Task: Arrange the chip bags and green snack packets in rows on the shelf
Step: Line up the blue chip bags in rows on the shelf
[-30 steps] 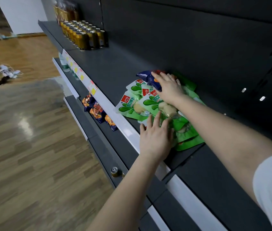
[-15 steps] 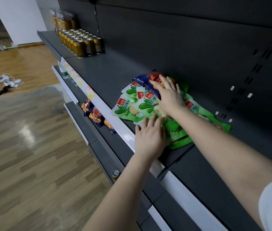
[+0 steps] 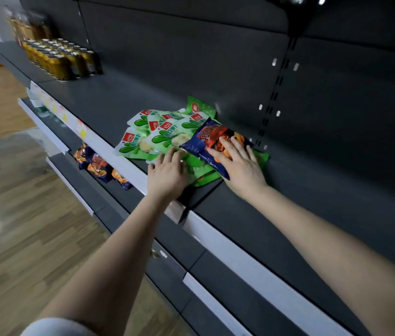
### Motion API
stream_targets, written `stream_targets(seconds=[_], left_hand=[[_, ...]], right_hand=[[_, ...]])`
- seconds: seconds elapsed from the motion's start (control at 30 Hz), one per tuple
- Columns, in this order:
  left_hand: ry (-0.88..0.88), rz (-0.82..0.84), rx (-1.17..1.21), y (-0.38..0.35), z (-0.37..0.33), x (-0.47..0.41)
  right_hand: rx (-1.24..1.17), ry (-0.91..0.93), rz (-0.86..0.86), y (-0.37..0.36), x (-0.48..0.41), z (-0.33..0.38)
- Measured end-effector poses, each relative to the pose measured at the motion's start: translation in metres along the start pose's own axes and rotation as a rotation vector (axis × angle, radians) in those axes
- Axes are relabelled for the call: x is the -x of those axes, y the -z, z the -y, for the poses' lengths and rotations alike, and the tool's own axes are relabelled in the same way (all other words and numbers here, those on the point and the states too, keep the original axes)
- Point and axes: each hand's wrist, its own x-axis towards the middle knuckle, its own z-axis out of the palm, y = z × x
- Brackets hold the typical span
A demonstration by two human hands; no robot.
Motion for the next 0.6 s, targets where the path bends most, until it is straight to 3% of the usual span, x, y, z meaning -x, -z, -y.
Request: stream_targets(seconds=[0.3,0.6], left_hand=[[0.049,0.104,-0.079,0.005,-0.017,0.006],[-0.011,0.057,0.143,-0.006,-0.132,0.033]], right_hand=[[0.030,-0.045,0.019,0.024,0.083,-0.024],[0.140,-0.216,0.017,0.056,0.147,-0.063]])
